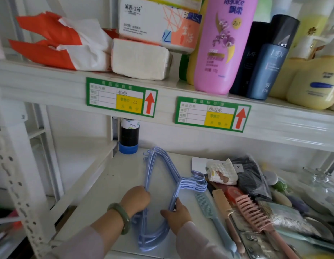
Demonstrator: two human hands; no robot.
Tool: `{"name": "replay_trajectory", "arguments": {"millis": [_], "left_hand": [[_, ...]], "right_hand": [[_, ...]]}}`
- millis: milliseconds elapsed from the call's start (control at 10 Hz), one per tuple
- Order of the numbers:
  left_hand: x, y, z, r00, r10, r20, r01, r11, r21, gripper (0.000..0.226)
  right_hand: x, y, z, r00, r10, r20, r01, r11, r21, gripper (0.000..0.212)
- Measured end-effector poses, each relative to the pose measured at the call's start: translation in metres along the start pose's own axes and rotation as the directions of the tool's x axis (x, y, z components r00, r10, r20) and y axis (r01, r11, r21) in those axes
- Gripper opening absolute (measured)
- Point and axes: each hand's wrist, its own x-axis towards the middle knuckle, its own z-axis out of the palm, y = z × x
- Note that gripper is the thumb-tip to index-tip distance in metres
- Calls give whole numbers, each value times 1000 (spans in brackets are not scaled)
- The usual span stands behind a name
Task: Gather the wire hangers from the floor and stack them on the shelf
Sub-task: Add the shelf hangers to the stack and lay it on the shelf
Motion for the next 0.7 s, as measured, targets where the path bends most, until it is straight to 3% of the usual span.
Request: {"name": "replay_trajectory", "arguments": {"millis": [300,500,700], "left_hand": [[-18,-1,3,1000,16,-6,-17,998,-65,53],[-22,-3,-2,999,47,-21,-48,998,-42,52],[-26,0,-8,991,90,-98,-92,996,-17,48]], "right_hand": [[-10,2,4,999,5,-33,-3,999,53,82],[-28,-6,-3,999,-13,-39,14,1000,23,82],[-41,-17,-16,988,-124,-94,117,990,-73,74]]}}
